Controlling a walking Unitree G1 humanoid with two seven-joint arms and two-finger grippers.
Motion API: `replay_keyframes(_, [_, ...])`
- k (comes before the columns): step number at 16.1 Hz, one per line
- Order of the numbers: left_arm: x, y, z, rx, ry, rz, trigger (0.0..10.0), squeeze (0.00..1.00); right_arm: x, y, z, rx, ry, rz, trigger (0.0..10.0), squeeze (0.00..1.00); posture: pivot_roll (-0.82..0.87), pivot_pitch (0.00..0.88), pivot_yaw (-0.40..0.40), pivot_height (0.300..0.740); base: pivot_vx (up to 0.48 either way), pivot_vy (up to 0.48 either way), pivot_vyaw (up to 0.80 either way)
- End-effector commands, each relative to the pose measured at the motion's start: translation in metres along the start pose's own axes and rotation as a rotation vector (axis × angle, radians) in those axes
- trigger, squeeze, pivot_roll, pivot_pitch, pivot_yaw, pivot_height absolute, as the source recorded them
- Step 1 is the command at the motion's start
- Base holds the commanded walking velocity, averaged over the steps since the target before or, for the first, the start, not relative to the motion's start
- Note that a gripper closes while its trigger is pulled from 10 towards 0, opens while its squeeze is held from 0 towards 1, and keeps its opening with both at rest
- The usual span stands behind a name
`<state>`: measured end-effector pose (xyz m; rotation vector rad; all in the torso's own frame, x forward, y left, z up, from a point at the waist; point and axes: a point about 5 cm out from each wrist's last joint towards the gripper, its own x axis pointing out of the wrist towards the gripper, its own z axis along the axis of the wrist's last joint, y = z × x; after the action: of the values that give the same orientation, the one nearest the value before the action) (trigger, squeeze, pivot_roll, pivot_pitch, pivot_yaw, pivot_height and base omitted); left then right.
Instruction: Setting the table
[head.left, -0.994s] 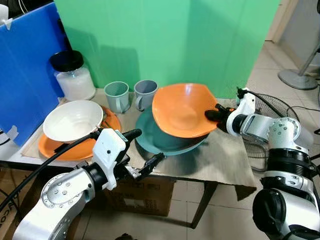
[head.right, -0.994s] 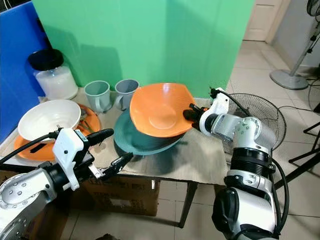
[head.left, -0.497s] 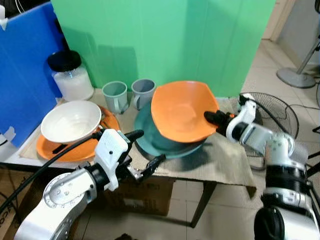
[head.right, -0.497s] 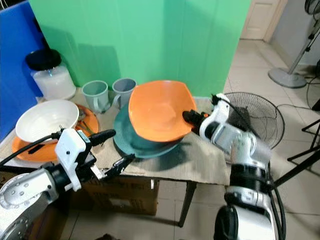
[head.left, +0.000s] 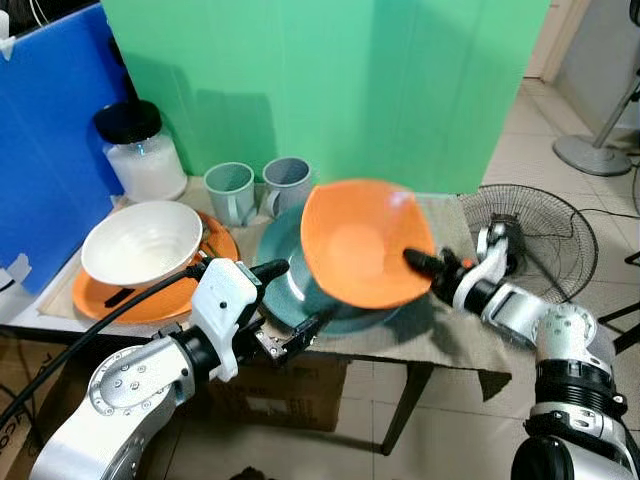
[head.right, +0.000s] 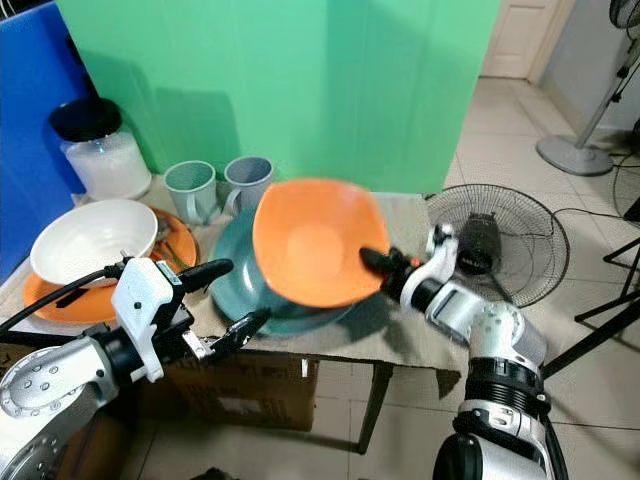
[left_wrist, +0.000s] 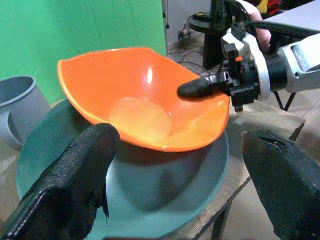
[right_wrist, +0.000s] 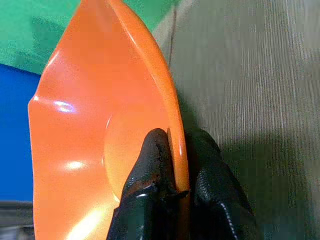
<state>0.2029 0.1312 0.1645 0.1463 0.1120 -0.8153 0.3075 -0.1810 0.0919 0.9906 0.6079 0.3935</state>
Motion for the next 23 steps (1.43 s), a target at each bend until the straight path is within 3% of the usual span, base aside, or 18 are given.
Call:
replay_keyframes(1, [0.000, 0.001, 0.000, 0.003, -0.001, -0.001, 10.0, 0.00, 0.003, 0.012, 0.007, 0.024, -0.011, 0.065, 0.0, 0.00, -0.02, 0.000, 0.025, 0.740, 0.000, 0.000, 0.00])
replay_keyframes(3, [-0.001, 0.000, 0.000, -0.003, -0.003, 0.002, 10.0, 0.00, 0.004, 0.008, 0.002, 0.063, 0.022, 0.056, 0.0, 0.00, -0.02, 0.000, 0.021, 0.740, 0.000, 0.000, 0.00])
replay_keyframes(4, [-0.001, -0.001, -0.001, -0.004, -0.004, 0.004, 10.0, 0.00, 0.005, 0.010, 0.004, -0.004, 0.002, 0.038, 0.0, 0.00, -0.01, 0.000, 0.020, 0.740, 0.000, 0.000, 0.00])
replay_keyframes(5, [-0.001, -0.001, 0.000, -0.003, -0.004, 0.005, 10.0, 0.00, 0.005, 0.013, 0.007, -0.077, -0.022, 0.019, 1.1, 0.00, -0.01, 0.000, 0.020, 0.740, 0.000, 0.000, 0.00])
replay_keyframes(6, [0.000, 0.000, 0.000, -0.002, -0.006, 0.007, 10.0, 0.00, 0.007, 0.016, 0.010, -0.112, -0.041, 0.006, 10.0, 0.00, -0.01, 0.000, 0.020, 0.740, 0.000, 0.000, 0.00])
replay_keyframes(9, [0.001, 0.001, 0.001, 0.004, -0.009, 0.012, 10.0, 0.00, 0.010, 0.023, 0.021, -0.199, -0.094, -0.043, 10.0, 0.00, -0.02, 0.000, 0.020, 0.740, 0.000, 0.000, 0.00])
replay_keyframes(10, [0.002, 0.003, 0.002, 0.006, -0.012, 0.014, 10.0, 0.00, 0.011, 0.027, 0.024, -0.212, -0.110, -0.044, 10.0, 0.08, -0.02, 0.000, 0.020, 0.740, 0.000, 0.000, 0.00])
replay_keyframes(11, [0.002, 0.003, 0.002, 0.007, -0.013, 0.016, 10.0, 0.00, 0.012, 0.030, 0.027, -0.224, -0.117, -0.052, 10.0, 1.00, -0.02, 0.000, 0.020, 0.740, 0.000, 0.000, 0.00])
replay_keyframes(14, [0.003, 0.005, 0.002, 0.011, -0.015, 0.020, 10.0, 0.00, 0.016, 0.034, 0.032, -0.269, -0.137, -0.075, 10.0, 1.00, -0.02, 0.000, 0.016, 0.740, 0.000, 0.000, 0.00])
replay_keyframes(15, [0.002, 0.005, 0.001, 0.012, -0.014, 0.023, 10.0, 0.00, 0.016, 0.035, 0.032, -0.285, -0.128, -0.069, 10.0, 0.41, -0.02, 0.000, 0.016, 0.740, 0.000, 0.000, 0.00])
replay_keyframes(16, [0.001, 0.004, 0.001, 0.012, -0.014, 0.024, 10.0, 0.00, 0.016, 0.037, 0.032, -0.293, -0.122, -0.062, 10.0, 0.00, -0.02, 0.000, 0.016, 0.740, 0.000, 0.000, 0.00])
replay_keyframes(18, [0.001, 0.004, 0.001, 0.011, -0.013, 0.025, 10.0, 0.00, 0.016, 0.038, 0.032, -0.294, -0.112, -0.057, 10.0, 0.00, -0.02, 0.000, 0.017, 0.740, 0.000, 0.000, 0.00])
replay_keyframes(19, [0.001, 0.004, 0.001, 0.011, -0.012, 0.024, 10.0, 0.00, 0.016, 0.038, 0.031, -0.305, -0.090, -0.064, 6.2, 0.00, -0.02, 0.000, 0.018, 0.740, 0.000, 0.000, 0.00])
replay_keyframes(20, [0.001, 0.004, 0.001, 0.013, -0.010, 0.021, 10.0, 0.00, 0.016, 0.034, 0.028, -0.335, -0.058, -0.102, 9.0, 0.00, -0.02, 0.000, 0.019, 0.740, 0.000, 0.000, 0.00])
replay_keyframes(21, [0.001, 0.004, 0.001, 0.015, -0.008, 0.020, 10.0, 0.00, 0.017, 0.033, 0.028, -0.350, -0.045, -0.128, 10.0, 0.00, -0.02, 0.000, 0.019, 0.740, 0.000, 0.000, 0.00])
replay_keyframes(23, [0.002, 0.005, 0.001, 0.017, -0.007, 0.020, 10.0, 0.00, 0.017, 0.033, 0.028, -0.352, -0.027, -0.156, 10.0, 0.00, -0.02, 0.000, 0.020, 0.740, 0.000, 0.000, 0.00])
